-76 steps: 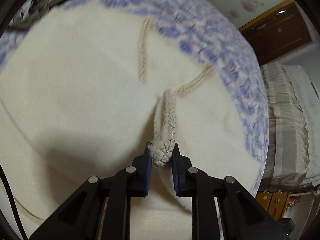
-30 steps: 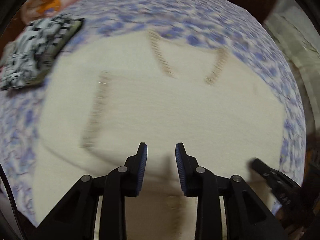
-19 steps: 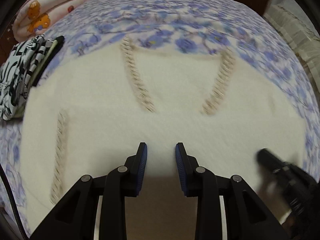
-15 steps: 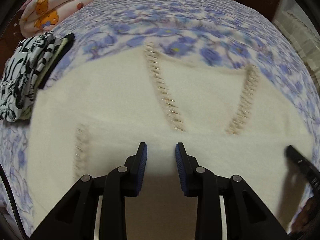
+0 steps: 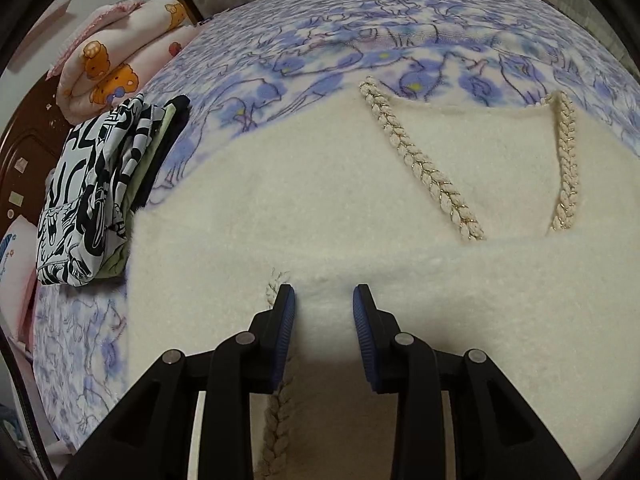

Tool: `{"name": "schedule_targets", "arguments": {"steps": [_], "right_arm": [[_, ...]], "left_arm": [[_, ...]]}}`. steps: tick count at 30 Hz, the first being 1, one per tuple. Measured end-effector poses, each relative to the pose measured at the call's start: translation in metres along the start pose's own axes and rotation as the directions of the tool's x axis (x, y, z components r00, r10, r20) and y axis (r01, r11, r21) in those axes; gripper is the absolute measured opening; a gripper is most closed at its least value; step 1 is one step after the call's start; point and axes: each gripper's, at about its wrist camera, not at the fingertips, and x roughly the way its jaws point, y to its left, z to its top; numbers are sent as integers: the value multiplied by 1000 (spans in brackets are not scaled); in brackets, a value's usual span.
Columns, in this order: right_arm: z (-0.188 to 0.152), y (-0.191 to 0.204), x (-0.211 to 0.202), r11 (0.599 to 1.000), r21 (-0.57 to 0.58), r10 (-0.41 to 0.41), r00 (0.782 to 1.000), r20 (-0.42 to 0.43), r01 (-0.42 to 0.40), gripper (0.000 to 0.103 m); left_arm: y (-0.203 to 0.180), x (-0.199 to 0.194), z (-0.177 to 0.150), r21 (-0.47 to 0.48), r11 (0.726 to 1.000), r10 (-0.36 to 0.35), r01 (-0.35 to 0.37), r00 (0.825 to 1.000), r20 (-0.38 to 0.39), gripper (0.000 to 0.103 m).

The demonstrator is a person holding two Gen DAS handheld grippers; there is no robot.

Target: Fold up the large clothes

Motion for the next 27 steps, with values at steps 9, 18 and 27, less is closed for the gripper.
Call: {"name": "schedule_targets", "arguments": {"steps": [9,18,27], "right_arm": [[-38,56,-42,967,-225,-120,993,17,121,0],[-151,61,-75,965,-262,-17,987,-158,-26,0],[-253,20,-129,985,-171,-50,987,-152,24,2]], "left_arm": [[63,-56,-73,-202,978,-55,51,998,-17,40],[75,-85,-198,-335,932,-167,139,984,-56,50],[61,-118,-279,-272,937,-252,221,964,-83,62]]}}
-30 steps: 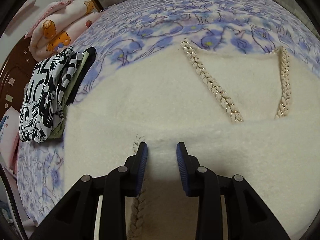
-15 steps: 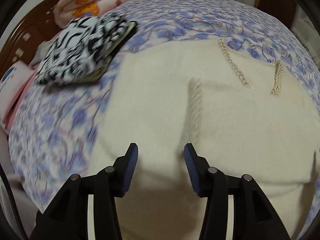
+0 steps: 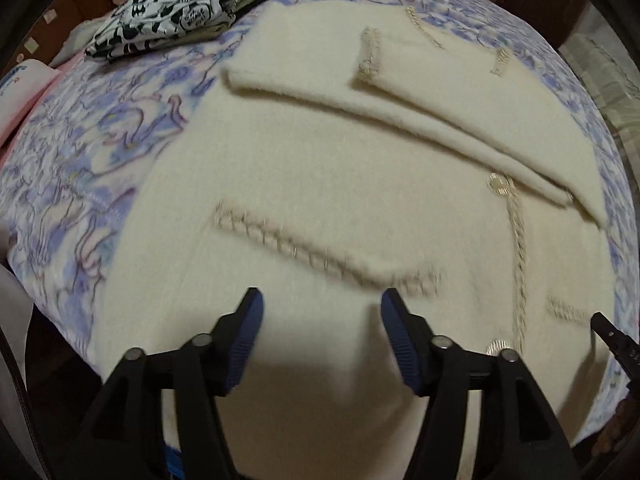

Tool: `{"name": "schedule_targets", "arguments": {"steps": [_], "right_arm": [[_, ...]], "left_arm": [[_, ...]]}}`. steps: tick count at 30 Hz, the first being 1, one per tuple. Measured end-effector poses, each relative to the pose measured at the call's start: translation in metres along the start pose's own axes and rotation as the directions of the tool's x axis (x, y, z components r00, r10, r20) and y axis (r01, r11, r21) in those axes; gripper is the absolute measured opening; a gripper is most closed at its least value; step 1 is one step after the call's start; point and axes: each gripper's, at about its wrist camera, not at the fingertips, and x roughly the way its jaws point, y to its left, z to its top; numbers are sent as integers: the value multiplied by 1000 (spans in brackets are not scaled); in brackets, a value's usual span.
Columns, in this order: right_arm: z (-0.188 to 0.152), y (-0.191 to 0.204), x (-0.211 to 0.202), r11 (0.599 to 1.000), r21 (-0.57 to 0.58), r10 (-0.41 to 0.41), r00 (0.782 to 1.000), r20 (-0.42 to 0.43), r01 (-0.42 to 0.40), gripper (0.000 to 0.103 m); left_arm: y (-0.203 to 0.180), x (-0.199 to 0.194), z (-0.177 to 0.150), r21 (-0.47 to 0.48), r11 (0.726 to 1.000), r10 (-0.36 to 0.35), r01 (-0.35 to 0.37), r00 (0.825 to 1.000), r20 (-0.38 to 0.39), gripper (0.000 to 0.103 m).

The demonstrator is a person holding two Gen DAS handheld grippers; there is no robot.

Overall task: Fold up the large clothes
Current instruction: 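Grasp the cardigan hem with both tools and lift it toward the collar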

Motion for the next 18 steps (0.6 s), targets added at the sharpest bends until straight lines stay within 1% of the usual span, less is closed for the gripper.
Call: {"name": "schedule_targets", "arguments": {"steps": [1,2,4,6,8,10,12,14,15,17,18], "right_arm": [[-8,-4,-6,1000,15,-1,1000,22,0,2],[-15,-6,-10,999,28,-18,1000,15,18,2],[-30,-14,-19,996,72,-56,998,-10,57,2],[-46,-22,-30,990,125,-67,998,-7,68,2],[-66,-31,-39,982,167,-84,996,-41,90,2],[-84,-39,-46,975,205,-73,994,-81,88,2],[-105,-48,-53,960,269,-50,993,-111,78,2],[-121,-59,-62,944,317,-47,991,-126,85,2],[-129,-64,-66,937,338,-45,991,-127,86,4],[-140,-71,-70,923,370,-61,989,-132,107,20],[-145,-74,-71,917,382,-72,989,-132,118,34]], "left_arm": [[4,-2,-4,9,1000,-16,16,1000,-12,62],[8,-4,-10,19,1000,-24,24,999,-28,62],[18,-8,-20,44,999,-16,19,998,-57,62],[32,-12,-30,63,998,-6,11,996,-84,62],[47,-17,-39,73,997,-18,27,993,-116,62],[63,-22,-46,80,996,-25,37,989,-145,62],[78,-29,-51,72,996,-33,45,987,-160,62],[93,-35,-53,50,997,-47,55,986,-162,69],[103,-36,-53,42,998,-49,57,986,-160,70],[118,-37,-53,32,998,-44,50,985,-165,70],[125,-36,-53,27,999,-39,44,983,-179,70]]}}
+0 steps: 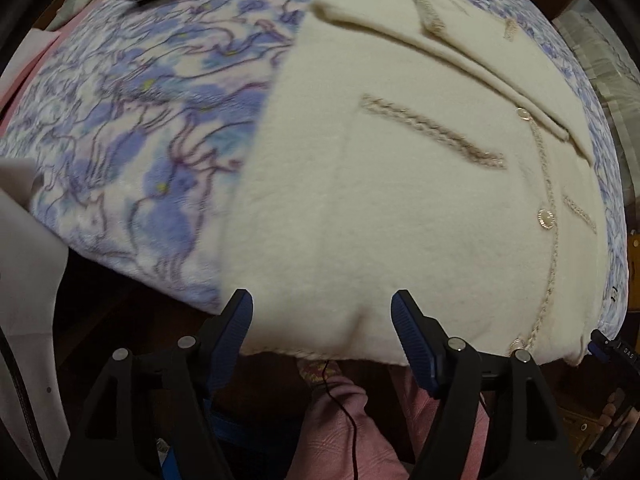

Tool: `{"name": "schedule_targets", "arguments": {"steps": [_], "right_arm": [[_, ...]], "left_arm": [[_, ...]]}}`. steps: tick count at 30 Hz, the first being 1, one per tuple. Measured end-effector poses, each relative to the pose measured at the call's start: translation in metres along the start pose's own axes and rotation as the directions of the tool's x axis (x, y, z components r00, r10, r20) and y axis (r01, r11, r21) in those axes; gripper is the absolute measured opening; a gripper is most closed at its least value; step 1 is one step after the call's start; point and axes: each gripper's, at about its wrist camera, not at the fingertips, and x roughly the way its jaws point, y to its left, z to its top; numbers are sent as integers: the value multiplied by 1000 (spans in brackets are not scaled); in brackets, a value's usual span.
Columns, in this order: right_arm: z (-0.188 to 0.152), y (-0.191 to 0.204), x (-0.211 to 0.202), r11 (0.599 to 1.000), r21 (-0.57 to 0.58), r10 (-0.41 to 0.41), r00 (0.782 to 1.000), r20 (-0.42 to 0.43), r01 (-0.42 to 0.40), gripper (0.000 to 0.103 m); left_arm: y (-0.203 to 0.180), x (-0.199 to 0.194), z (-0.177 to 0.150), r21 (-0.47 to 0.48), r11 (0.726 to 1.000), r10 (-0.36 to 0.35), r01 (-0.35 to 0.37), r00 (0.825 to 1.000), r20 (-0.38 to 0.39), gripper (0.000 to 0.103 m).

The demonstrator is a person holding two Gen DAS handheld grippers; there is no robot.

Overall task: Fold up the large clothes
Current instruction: 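Grasp the cardigan hem with both tools and lift it toward the collar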

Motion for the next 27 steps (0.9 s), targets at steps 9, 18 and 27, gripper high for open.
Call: {"name": "schedule_targets", "arguments": {"steps": [9,18,27], "right_arm": [[-2,-7,19,995,-59,-77,997,-9,77,55],[20,-8,53,984,-165,-79,992,-102,61,62],[41,-8,65,992,-117,-74,977,-200,52,60]], "left_arm": [[42,2,-5,-7,998,55,-56,995,-88,75],[57,27,-9,89,995,58,-43,984,-169,77],[76,79,5,102,979,-134,175,938,-320,79]]}}
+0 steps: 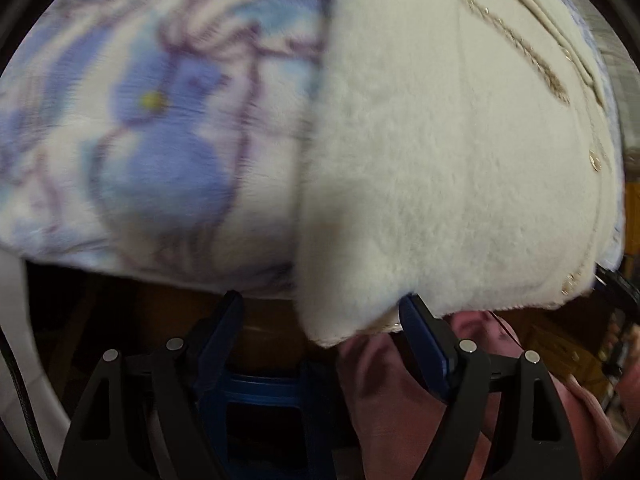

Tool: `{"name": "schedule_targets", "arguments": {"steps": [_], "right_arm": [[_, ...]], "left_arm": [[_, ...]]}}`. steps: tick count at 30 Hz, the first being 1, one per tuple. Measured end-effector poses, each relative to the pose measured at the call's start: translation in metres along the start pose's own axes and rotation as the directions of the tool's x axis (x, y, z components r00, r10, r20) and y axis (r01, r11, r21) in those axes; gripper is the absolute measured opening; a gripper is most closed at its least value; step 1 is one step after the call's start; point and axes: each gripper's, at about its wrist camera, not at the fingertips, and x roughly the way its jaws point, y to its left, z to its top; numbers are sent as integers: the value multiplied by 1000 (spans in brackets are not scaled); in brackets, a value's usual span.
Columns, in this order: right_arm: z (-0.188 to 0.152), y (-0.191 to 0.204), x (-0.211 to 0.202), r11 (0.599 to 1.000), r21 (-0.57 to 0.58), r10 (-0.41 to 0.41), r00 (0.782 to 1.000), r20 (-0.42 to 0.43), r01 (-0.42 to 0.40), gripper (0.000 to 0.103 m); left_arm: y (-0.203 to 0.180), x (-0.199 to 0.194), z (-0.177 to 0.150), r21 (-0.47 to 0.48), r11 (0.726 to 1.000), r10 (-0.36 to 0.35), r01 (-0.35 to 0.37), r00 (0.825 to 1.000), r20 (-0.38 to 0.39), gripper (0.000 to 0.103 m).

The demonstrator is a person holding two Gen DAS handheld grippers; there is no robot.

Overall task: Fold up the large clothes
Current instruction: 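Grasp the cardigan hem with both tools and lift it toward the collar, then carry the held hem over the cardigan body with both tools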

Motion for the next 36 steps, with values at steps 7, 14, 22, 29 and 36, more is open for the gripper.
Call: {"name": "schedule_targets", "arguments": {"steps": [7,14,22,29,36], "right_arm": [[4,17,-1,1000,-11,19,1000,-10,-19,48],[-4,47,-12,1000,2,-17,1000,12,17,31],[-27,104,-30,997,-63,59,995,82,-54,18],[-28,143,-26,993,-101,76,994,74,-68,12],[-15,161,-39,958,-81,277,960,33,-274,10]], "left_arm": [[-2,11,17,93,995,-32,35,999,-39,79],[-27,-5,18,96,995,28,-26,999,-17,34],[-55,-23,21,67,993,96,-97,995,23,13],[-51,-43,-4,-57,996,69,-67,997,26,11],[-92,-101,0,-121,993,-5,14,997,79,10]]}}
